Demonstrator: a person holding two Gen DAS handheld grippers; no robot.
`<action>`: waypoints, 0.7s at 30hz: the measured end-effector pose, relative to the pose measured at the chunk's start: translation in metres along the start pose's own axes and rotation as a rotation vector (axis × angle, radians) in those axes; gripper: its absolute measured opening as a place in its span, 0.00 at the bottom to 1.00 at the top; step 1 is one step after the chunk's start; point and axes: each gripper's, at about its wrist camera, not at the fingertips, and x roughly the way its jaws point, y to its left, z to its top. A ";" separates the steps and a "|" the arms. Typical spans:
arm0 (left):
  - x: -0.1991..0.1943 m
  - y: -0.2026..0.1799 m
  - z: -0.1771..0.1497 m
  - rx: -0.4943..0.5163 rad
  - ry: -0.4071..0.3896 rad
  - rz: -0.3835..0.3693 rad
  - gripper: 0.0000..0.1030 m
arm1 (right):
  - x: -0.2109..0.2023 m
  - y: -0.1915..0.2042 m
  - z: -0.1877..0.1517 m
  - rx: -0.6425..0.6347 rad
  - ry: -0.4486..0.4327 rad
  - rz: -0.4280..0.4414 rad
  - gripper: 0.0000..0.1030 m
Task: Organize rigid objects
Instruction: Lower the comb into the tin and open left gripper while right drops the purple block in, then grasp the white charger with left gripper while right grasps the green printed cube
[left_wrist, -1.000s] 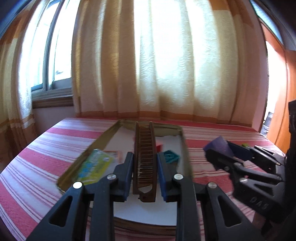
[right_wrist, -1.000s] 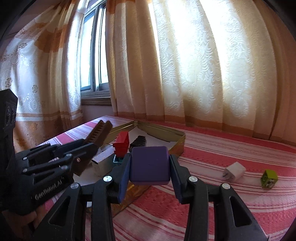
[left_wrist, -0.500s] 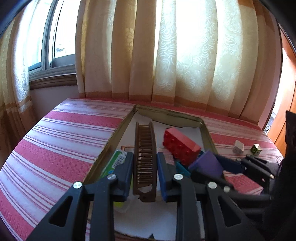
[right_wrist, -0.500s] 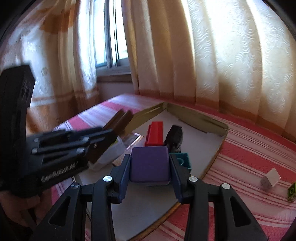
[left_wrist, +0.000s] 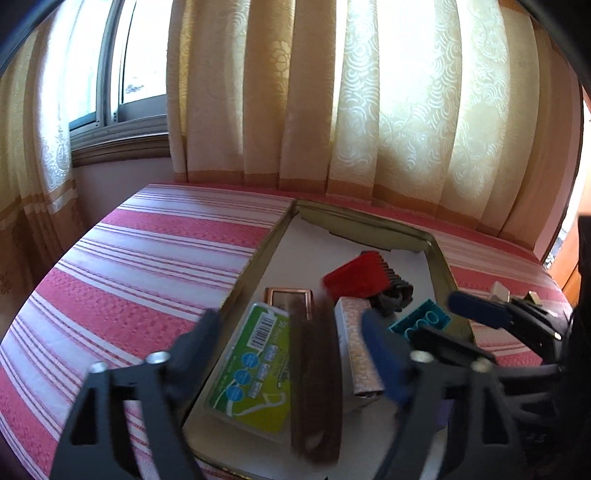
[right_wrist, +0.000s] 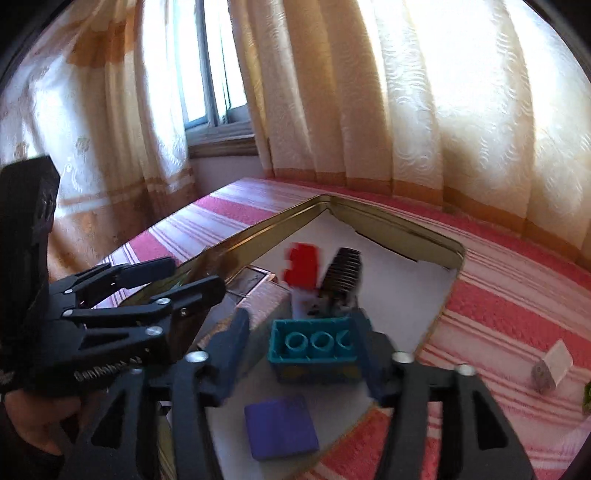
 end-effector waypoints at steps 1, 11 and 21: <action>-0.003 -0.001 0.000 0.000 -0.009 0.001 0.92 | -0.005 -0.002 -0.001 0.010 -0.012 -0.001 0.72; -0.028 -0.072 0.005 0.112 -0.058 -0.082 0.99 | -0.063 -0.040 -0.022 0.026 -0.077 -0.069 0.72; 0.008 -0.201 -0.002 0.285 0.007 -0.167 0.99 | -0.105 -0.168 -0.060 0.174 -0.045 -0.424 0.73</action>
